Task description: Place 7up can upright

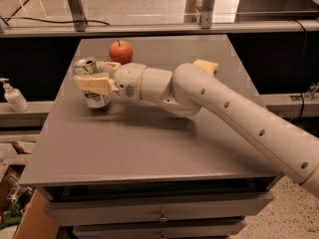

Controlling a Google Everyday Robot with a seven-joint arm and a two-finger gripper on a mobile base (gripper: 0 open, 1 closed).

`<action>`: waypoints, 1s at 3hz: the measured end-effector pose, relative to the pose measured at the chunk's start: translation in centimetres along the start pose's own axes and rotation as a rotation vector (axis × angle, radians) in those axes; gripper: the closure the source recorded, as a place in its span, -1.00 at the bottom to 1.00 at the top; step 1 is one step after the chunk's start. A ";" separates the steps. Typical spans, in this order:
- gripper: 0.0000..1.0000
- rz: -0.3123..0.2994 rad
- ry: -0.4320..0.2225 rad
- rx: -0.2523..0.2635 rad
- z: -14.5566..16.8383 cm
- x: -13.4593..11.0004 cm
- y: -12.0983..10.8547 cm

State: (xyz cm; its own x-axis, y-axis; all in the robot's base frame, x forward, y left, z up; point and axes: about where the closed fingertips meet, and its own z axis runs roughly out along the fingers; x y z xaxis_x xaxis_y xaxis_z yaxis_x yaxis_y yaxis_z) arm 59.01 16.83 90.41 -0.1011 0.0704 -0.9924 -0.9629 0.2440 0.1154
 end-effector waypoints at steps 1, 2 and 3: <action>0.63 -0.006 0.000 0.004 0.0 0.7 0.2; 0.16 -0.018 -0.003 0.007 -0.2 1.0 0.4; -0.28 -0.025 -0.005 0.010 -0.4 1.1 0.5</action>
Offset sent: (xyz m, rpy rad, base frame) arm -0.0055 -0.0058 -0.0135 -0.0027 -0.0296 -0.0204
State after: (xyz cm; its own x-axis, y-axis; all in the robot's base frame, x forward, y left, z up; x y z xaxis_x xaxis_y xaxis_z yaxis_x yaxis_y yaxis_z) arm 58.34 16.62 89.35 -0.0761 0.0688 -0.9947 -0.9626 0.2552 0.0913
